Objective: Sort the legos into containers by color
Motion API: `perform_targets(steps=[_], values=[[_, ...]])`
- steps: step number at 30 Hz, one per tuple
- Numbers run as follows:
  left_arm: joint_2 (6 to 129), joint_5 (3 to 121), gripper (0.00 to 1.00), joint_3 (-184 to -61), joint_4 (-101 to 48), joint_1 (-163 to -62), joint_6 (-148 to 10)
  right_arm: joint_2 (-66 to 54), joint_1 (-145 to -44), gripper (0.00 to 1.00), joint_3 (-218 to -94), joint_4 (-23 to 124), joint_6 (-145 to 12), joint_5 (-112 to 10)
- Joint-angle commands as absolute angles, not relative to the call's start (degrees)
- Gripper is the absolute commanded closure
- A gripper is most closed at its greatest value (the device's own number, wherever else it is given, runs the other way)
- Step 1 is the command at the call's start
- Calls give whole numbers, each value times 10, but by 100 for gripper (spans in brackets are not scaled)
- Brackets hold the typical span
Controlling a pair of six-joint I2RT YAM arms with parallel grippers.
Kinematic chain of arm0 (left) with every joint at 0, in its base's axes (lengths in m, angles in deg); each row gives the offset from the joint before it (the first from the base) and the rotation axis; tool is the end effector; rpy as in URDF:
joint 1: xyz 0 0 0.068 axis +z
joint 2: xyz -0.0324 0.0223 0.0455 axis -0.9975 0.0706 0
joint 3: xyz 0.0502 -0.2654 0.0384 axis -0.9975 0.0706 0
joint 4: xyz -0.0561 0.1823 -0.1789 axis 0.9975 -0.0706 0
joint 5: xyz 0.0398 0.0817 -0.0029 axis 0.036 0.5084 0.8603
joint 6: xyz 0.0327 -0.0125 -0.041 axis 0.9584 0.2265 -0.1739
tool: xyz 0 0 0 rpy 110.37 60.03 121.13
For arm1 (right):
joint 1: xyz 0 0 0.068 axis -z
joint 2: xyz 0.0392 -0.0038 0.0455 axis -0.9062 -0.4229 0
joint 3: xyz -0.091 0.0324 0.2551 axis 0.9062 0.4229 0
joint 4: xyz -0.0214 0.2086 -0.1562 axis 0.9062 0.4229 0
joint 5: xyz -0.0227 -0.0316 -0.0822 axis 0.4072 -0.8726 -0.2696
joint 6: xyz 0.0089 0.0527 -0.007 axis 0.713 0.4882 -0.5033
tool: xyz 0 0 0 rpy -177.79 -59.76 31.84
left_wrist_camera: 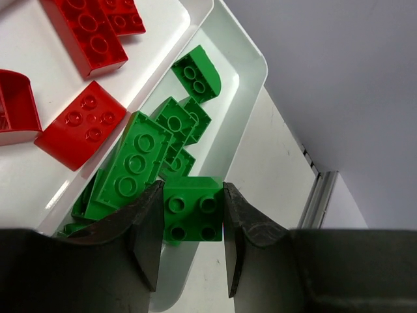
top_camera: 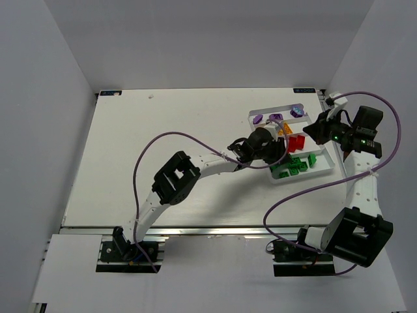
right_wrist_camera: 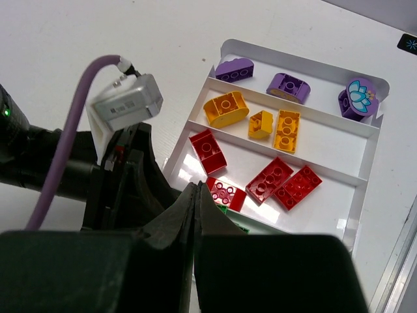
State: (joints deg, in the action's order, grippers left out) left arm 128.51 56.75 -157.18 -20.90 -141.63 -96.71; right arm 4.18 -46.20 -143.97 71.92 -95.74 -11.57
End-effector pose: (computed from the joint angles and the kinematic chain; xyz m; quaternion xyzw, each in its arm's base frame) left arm 0.3060 -0.4628 0.1801 0.1819 0.8100 -0.4697 0.3004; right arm 0.2641 -0.0623 0.3429 -0.2273 0.7849 0.1579 0.5544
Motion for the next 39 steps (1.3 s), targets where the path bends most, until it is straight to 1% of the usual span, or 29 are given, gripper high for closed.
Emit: perform_targets(steps=[1, 9, 14, 19, 26, 29, 30, 32, 33, 34, 35, 39], values=[[1279, 604, 58, -1599, -248, -1423, -950, 53, -457, 100, -1439, 699, -949, -100], [1285, 626, 45, -1603, -279, -1431, -940, 55, -456, 98, -1440, 702, -948, -96], [1278, 639, 40, -1603, -279, -1432, -935, 56, -456, 97, -1442, 705, -951, -96], [1266, 649, 36, -1608, -298, -1432, -924, 58, -456, 93, -1444, 710, -955, -99], [1239, 651, 36, -1604, -304, -1432, -920, 58, -456, 90, -1451, 720, -966, -99], [1200, 661, 40, -1579, -296, -1432, -915, 53, -456, 79, -1464, 738, -975, -88], [1187, 665, 41, -1571, -298, -1432, -914, 52, -456, 64, -1468, 746, -986, -81], [1144, 683, 44, -1536, -299, -1432, -906, 43, -456, 41, -1485, 777, -998, -60], [1128, 692, 45, -1519, -295, -1432, -904, 39, -456, 11, -1493, 789, -1008, -54], [1110, 693, 45, -1501, -290, -1432, -902, 35, -456, 10, -1499, 802, -1012, -44], [1073, 720, 45, -1482, -287, -1431, -901, 28, -456, 11, -1513, 825, -1017, -38], [989, 767, 36, -1386, -289, -1431, -895, 20, -456, 11, -1535, 857, -1026, -33]])
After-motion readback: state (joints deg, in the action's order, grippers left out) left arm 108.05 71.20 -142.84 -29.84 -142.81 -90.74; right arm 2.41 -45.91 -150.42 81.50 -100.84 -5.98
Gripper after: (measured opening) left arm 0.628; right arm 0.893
